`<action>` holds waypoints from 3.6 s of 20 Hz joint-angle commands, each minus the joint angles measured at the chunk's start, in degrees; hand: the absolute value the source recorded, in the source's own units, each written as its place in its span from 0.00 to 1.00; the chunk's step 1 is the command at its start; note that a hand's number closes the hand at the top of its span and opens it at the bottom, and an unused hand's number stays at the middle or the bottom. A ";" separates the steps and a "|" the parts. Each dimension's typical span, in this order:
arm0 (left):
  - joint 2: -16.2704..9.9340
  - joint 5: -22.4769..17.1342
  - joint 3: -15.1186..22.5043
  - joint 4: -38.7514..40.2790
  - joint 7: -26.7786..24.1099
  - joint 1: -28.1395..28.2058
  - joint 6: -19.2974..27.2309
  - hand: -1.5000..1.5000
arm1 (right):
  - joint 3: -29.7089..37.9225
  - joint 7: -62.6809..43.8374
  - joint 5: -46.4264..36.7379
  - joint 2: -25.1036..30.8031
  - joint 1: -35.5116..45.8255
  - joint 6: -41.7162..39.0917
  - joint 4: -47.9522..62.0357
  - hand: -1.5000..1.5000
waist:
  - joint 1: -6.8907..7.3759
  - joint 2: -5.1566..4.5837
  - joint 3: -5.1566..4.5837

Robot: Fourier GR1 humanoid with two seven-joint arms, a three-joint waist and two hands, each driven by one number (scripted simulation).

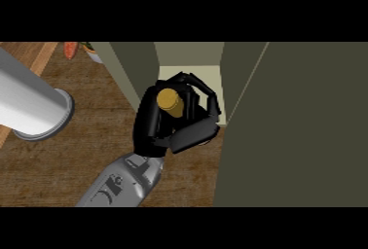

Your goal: Pick up the wine, place it into the cabinet and close the cabinet

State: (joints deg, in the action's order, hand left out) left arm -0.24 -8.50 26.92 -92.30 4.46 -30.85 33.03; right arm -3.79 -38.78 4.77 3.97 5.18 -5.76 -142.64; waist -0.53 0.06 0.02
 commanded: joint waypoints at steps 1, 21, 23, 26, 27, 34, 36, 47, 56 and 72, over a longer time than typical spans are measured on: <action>0.23 -1.55 -0.63 5.85 -3.20 -2.95 1.61 1.00 | 2.38 -2.29 6.10 0.56 -1.23 -0.29 -6.48 0.00 | -0.28 -0.07 0.00; 0.24 -7.98 1.41 20.67 -19.99 -0.52 2.26 1.00 | -2.13 -1.14 1.11 -1.58 -1.21 0.07 -6.10 0.00 | -0.07 -0.02 -0.02; 0.24 -7.91 -0.89 24.51 -22.59 -0.57 0.22 1.00 | -2.02 -3.69 0.91 -1.78 -0.85 1.52 -7.95 0.00 | -0.18 -0.04 -0.05; 0.24 -8.07 0.33 24.91 -25.49 0.57 1.95 1.00 | 2.54 -2.85 5.35 0.74 0.10 -0.75 -5.37 0.00 | -0.07 -0.06 -0.02; 0.24 -9.65 -0.76 27.64 -25.82 -3.22 1.50 1.00 | 2.25 -1.17 5.08 0.10 0.04 -0.91 -3.76 0.00 | -0.21 -0.12 -0.02; 0.23 -11.77 -5.02 31.74 -30.09 -3.31 -0.21 1.00 | 0.96 -0.99 3.70 -1.55 -0.98 -0.32 -5.56 0.00 | -0.28 -0.12 -0.03; 0.24 -12.72 -6.00 33.35 -30.85 -4.63 -0.30 1.00 | 5.22 -2.10 9.35 0.86 -2.40 -2.46 -7.56 0.00 | -0.56 -0.11 -0.01; 0.22 -17.23 -7.54 41.17 -27.07 -12.86 -1.97 1.00 | 1.00 1.02 5.20 -1.14 -5.27 -2.96 -6.31 0.00 | -0.84 -0.12 -0.01; 0.23 -16.00 -17.64 59.24 -32.52 -22.24 -8.32 1.00 | 2.23 2.01 5.62 -1.94 -2.76 -2.00 -2.50 0.00 | -1.01 -0.40 -0.01; -0.35 -15.23 -23.23 74.38 -43.32 -32.30 -6.43 1.00 | 2.53 1.57 5.91 -1.49 -1.43 -3.22 -1.58 0.00 | -1.58 -0.67 -0.02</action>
State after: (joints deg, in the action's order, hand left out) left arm -0.31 -23.65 5.94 -21.29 -37.86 -60.09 27.33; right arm -2.76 -36.60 6.24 2.19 4.81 -8.66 -141.59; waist -2.41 -0.56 -0.01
